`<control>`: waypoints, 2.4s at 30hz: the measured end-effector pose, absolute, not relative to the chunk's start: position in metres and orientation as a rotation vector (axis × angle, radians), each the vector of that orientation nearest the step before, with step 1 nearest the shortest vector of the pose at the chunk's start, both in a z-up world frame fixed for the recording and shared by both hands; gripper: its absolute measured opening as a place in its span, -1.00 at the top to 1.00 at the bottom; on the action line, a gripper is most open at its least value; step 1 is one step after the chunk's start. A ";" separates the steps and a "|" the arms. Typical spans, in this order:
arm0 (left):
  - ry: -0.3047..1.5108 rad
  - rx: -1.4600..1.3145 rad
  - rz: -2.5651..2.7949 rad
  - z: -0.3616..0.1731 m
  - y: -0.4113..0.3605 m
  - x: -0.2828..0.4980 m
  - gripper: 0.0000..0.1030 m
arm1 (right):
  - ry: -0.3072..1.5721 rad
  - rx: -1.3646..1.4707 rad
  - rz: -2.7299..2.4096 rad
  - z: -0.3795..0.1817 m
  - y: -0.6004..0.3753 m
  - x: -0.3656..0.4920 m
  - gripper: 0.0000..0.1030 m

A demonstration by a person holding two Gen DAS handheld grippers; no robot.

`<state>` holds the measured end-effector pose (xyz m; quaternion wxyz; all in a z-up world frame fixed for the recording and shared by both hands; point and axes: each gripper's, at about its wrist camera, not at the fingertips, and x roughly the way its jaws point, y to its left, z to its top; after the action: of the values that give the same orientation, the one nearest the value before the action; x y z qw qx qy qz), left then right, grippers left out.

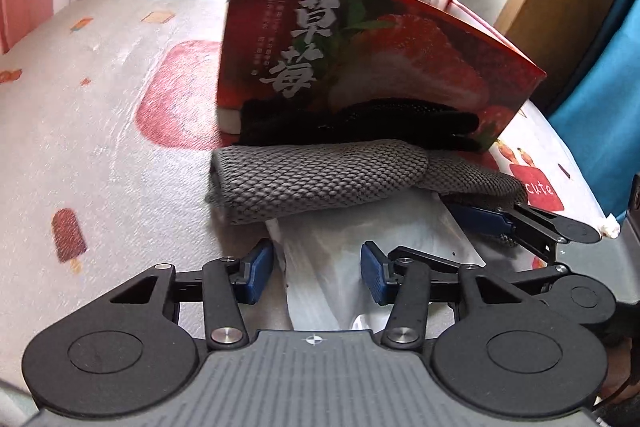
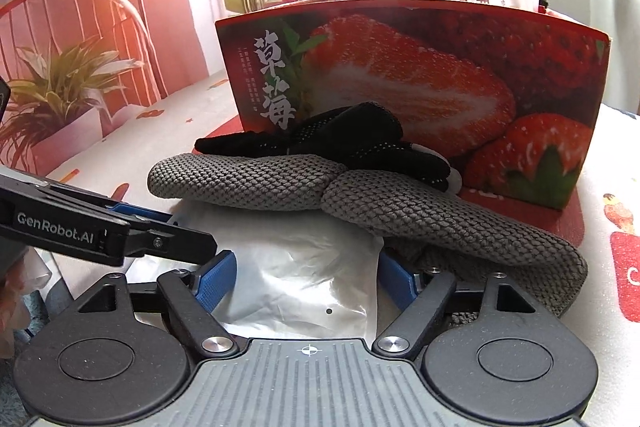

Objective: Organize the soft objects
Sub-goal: 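Lower the left gripper onto the white plastic bag under the towel, then close the left gripper on the edge of the white plastic bag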

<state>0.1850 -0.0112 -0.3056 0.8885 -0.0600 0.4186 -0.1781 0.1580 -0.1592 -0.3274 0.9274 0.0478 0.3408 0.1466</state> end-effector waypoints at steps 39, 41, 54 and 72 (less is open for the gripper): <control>0.903 -0.288 -0.384 -0.308 0.012 0.179 0.27 | 0.718 0.087 0.360 -0.319 -0.153 0.138 0.03; 0.897 -0.291 -0.387 -0.306 0.013 0.177 0.28 | 0.714 0.083 0.361 -0.317 -0.152 0.135 0.06; 0.909 -0.311 -0.403 -0.310 0.020 0.170 0.35 | 0.740 0.066 0.355 -0.320 -0.148 0.129 0.09; 0.855 -0.291 -0.390 -0.304 0.020 0.165 0.93 | 0.727 0.221 0.352 -0.321 -0.166 0.127 0.24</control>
<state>0.1651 0.0203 -0.3037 0.8815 -0.1399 0.4104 -0.1871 0.1269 -0.1663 -0.3215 0.9137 0.1073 0.3529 0.1709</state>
